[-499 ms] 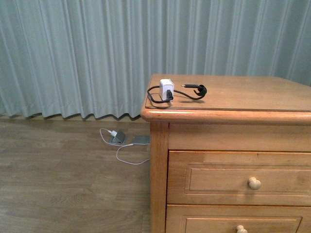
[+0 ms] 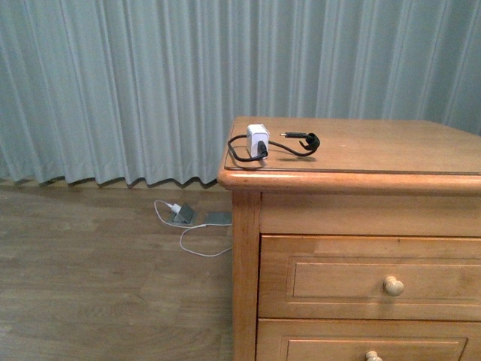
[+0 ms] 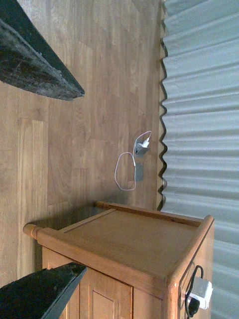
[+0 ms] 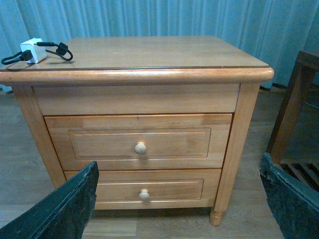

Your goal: Put charger into drawer

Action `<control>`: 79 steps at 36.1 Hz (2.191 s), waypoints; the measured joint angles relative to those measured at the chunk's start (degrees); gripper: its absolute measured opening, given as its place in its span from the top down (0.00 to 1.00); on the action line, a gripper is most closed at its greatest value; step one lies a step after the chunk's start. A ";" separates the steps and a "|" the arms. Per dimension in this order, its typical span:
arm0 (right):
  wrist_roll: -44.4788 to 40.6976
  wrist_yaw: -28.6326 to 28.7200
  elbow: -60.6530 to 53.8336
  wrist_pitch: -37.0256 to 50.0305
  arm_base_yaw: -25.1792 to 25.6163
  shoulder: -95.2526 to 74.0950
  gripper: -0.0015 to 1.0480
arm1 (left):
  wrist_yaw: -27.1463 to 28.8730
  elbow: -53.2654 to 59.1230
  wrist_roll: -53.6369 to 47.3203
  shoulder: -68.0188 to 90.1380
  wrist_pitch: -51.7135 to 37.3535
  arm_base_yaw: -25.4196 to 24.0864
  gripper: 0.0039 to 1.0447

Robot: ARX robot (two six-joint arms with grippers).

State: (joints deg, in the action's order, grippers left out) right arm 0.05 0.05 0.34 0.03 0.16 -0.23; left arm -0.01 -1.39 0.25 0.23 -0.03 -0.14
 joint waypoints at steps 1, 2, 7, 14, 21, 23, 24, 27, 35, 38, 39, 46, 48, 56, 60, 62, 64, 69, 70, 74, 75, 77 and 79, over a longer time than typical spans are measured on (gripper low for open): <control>0.00 0.00 0.00 0.00 0.00 0.00 0.09 | 0.00 0.00 0.00 0.00 0.00 0.00 0.06; 0.00 0.00 0.00 0.00 0.00 0.00 0.09 | 0.00 0.00 0.00 0.00 0.00 0.00 0.06; 0.02 0.00 0.00 0.00 0.00 0.00 0.09 | 0.00 0.00 -0.02 0.00 0.00 0.00 0.06; 0.20 12.00 2.23 -5.84 2.43 -3.98 0.09 | 0.02 0.00 -0.02 0.00 0.00 0.02 0.06; -0.92 12.07 6.60 6.91 -6.10 -28.11 0.09 | 0.00 0.00 0.00 0.00 0.00 0.00 0.06; -0.94 9.75 9.31 15.28 -8.92 -40.52 0.09 | 0.00 0.00 0.00 0.00 0.00 0.00 0.06; -0.90 9.27 10.45 18.10 -9.73 -45.27 0.09 | 0.00 0.00 0.00 0.00 0.00 0.00 0.06; -0.72 6.32 14.67 27.56 -12.22 -62.71 0.09 | 0.00 0.00 -0.02 0.00 0.00 0.02 0.06; -0.04 0.94 23.61 38.42 -14.84 -85.79 0.09 | 0.00 0.00 0.00 0.00 0.00 0.00 0.06; -0.09 -1.03 26.56 41.59 -14.91 -92.00 0.09 | 0.00 0.00 0.00 0.00 0.00 0.00 0.06; -0.09 -1.60 27.39 42.49 -14.84 -93.72 0.09 | 0.00 0.00 0.00 0.00 0.00 0.00 0.06; -0.20 -4.17 34.95 46.03 -12.87 -107.12 0.09 | 0.00 0.00 0.00 0.00 0.00 0.00 0.06; -0.20 -4.52 37.68 46.03 -12.24 -110.46 0.09 | 0.00 0.00 -0.02 0.00 0.00 0.00 0.06; -0.24 -5.03 46.49 45.90 -11.08 -117.77 0.09 | 0.00 0.00 0.00 0.00 0.00 0.00 0.06; -0.42 -5.20 49.48 45.42 -10.56 -120.30 0.09 | 0.00 0.00 0.00 0.00 0.00 0.00 0.06; -0.70 -5.33 51.12 45.11 -10.14 -121.63 0.09 | 0.00 0.00 -0.02 0.00 0.00 0.00 0.06; -0.74 -5.62 51.82 44.85 -9.81 -122.60 0.09 | 0.00 0.00 -0.02 0.00 0.00 0.00 0.06; -0.72 -6.05 53.09 44.35 -8.98 -124.98 0.09 | 0.00 0.00 -0.02 0.00 0.00 0.00 0.06; -0.72 -6.03 53.11 44.37 -8.85 -125.13 0.09 | 0.00 0.00 -0.02 0.00 0.00 0.00 0.06; -0.48 -6.08 53.11 44.98 -8.74 -125.15 0.09 | 0.00 0.00 -0.02 0.00 0.00 0.00 0.06; -0.02 -6.19 53.07 45.29 -8.74 -125.15 0.09 | 0.02 0.00 0.00 0.00 0.00 0.00 0.06; 0.31 -6.32 53.05 45.48 -8.74 -125.15 0.13 | 0.02 0.00 0.00 0.00 0.00 0.00 0.06; 0.46 -6.36 53.00 45.68 -8.74 -125.15 0.20 | 0.00 0.00 0.00 0.00 0.00 0.00 0.06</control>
State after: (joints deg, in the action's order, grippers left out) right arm 0.51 -6.31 53.34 45.71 -8.58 -125.38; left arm -0.01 -1.39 0.25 0.23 -0.03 -0.14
